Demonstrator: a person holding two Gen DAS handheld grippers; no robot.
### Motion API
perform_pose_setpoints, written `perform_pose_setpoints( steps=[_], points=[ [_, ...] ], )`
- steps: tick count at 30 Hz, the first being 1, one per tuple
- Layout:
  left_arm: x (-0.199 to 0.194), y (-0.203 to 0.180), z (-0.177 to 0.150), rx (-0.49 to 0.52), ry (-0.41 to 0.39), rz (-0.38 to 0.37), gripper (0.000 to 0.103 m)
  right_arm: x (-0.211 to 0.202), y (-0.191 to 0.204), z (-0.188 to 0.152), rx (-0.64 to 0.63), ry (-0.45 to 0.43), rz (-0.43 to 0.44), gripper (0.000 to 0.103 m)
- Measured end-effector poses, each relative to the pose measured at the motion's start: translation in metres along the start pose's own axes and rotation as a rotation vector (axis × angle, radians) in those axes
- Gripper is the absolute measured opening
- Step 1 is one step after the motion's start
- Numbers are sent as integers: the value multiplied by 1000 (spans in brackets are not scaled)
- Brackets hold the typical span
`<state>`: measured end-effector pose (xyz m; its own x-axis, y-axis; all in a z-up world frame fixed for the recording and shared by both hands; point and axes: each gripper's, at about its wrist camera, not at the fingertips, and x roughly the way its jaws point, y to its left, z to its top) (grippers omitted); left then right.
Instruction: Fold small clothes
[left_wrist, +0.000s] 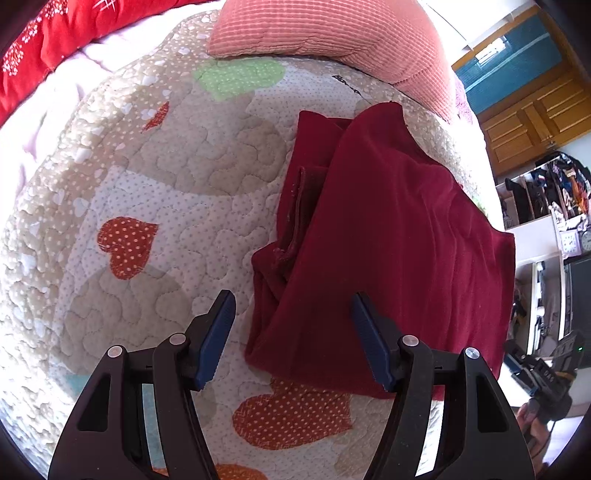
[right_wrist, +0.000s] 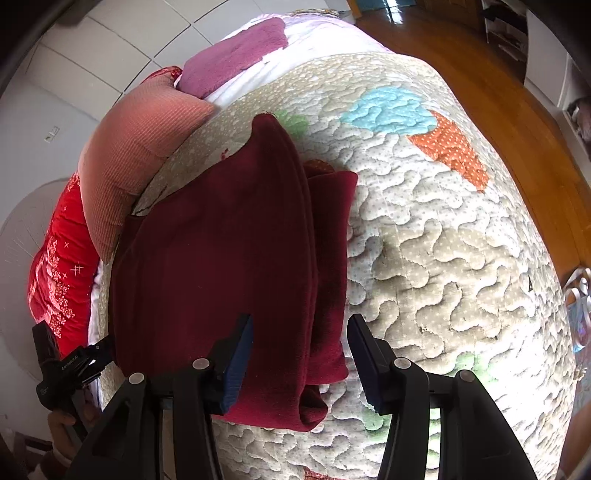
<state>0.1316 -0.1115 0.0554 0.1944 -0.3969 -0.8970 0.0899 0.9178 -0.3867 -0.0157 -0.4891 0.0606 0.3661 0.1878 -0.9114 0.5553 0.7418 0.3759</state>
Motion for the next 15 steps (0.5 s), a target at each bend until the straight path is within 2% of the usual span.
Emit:
perform_pose_setpoints(
  steps=[3,6,9,11,12,13,14,15],
  points=[
    [7,1,6,-41,0,-48,72,12,-7,5,19,7,10,51],
    [17,0,15,-69,-3,-89,79,22,-14,11,61,9,53,58],
    [32,-3,23,-85,16,-81,91,32,-17,16,88,4,99,64],
    [38,-7,25,-83,28,-66,93,35,-11,18,72,0,118,65],
    [38,-9,24,-72,23,-57,93,37,-6,19,52,-2,112,59],
    [39,-12,24,-53,17,-42,92,39,-1,19,32,3,106,41],
    [38,-14,23,-34,7,-21,77,41,3,18,24,8,103,36],
    [36,-16,22,-11,-2,-3,56,39,7,18,19,4,97,32]
  ],
)
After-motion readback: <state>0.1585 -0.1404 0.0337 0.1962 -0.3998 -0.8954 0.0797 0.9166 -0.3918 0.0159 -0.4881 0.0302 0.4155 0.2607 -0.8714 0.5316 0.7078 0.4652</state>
